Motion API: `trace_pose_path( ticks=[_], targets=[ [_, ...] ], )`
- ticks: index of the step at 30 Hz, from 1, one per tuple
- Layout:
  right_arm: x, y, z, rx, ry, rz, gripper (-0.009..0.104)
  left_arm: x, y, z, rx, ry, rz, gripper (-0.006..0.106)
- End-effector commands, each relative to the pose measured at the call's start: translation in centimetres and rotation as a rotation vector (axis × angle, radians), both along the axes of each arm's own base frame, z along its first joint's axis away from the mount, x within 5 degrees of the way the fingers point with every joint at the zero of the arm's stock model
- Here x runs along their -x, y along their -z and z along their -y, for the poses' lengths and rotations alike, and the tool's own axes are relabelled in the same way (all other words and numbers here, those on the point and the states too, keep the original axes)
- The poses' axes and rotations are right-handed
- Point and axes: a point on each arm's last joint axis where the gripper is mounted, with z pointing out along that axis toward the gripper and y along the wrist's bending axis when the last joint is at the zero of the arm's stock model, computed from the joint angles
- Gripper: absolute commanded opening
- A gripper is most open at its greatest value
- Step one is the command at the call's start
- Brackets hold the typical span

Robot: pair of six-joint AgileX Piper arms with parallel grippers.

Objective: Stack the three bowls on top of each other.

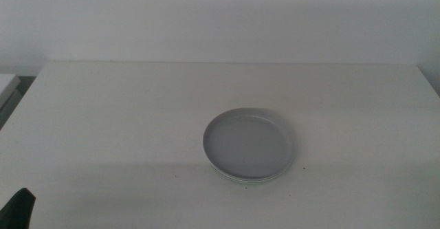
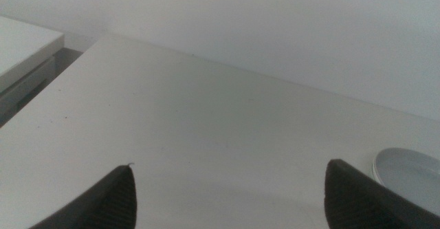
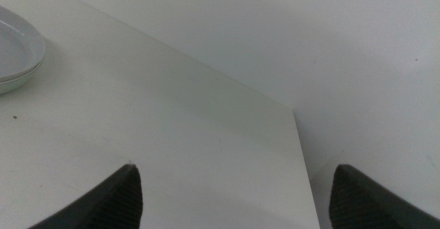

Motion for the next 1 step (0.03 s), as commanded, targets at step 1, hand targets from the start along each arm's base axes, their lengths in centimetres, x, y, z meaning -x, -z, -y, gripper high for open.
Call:
trace_pose_path(
  ticks=[1],
  targets=[
    [0.0, 0.08, 0.05, 0.006, 0.007, 0.005, 0.086, 0.0, -0.15, 0.0, 0.006, -0.001, 0.019, 0.094]
  ],
)
